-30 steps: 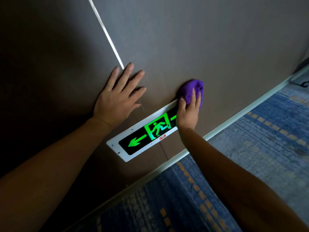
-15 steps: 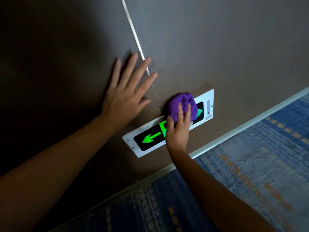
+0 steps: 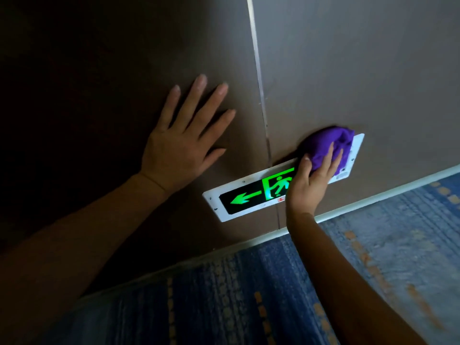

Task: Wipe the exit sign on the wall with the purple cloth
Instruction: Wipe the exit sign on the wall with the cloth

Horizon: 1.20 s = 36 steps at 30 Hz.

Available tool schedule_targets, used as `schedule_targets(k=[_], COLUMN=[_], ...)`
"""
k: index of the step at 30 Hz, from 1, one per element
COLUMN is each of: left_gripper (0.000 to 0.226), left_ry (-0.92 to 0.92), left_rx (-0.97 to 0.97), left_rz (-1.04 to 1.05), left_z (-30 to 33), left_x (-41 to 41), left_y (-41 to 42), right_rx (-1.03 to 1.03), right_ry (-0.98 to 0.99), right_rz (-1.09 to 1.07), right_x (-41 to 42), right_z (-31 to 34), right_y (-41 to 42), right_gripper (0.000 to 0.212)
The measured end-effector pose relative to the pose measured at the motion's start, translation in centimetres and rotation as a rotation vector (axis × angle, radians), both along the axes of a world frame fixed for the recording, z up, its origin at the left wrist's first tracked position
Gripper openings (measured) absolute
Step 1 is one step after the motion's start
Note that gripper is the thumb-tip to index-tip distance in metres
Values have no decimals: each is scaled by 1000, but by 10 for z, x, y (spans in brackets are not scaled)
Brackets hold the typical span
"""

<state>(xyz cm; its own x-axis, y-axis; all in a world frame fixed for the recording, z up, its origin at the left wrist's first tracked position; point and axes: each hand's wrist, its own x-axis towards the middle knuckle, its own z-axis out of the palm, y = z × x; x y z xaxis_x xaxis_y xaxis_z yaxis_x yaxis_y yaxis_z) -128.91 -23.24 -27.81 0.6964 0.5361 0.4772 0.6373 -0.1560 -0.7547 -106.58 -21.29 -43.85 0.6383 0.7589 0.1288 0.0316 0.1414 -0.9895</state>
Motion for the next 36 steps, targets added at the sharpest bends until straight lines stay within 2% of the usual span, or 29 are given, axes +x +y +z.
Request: schedule_targets(k=[2,6,10,15,22,26,29,33,36], left_gripper=[69,67,67,68,57,53,52,52,47], left_ry=[14,21,-32,109,15,-11,-2,-10,-73], left_rx=[-47,10,-2,41,58,51,60,80,57], left_rz=[1,-5,-71,-98,-150,-203,-220,-222,-230], left_z=[3,2,2,7,-2,-5,-7,-8,-9], left_x=[0,2,-5,-35,-35,-37,-39,-39,-34], left_y=[-6,-4,-5,-18,-16,-14,-8,-5,-10], right_rx=[-6,14,46,19,-18,77,111,3,3], right_ry=[36,114,38,15,4,-173,-281,-60,-76], right_rz=[-23,-44,-10,27,59,109,87,-73,-36], right_x=[-7,-23,-29,-28,-88,-118,-81,-41,-69], right_z=[8,12,-9,0,-6,-22,-28,-10,-14], right_y=[-5,-6,-12,-17,-53,-73,-50,-19,-33], right_gripper=[60,59,57,54,57,57,56,60,58])
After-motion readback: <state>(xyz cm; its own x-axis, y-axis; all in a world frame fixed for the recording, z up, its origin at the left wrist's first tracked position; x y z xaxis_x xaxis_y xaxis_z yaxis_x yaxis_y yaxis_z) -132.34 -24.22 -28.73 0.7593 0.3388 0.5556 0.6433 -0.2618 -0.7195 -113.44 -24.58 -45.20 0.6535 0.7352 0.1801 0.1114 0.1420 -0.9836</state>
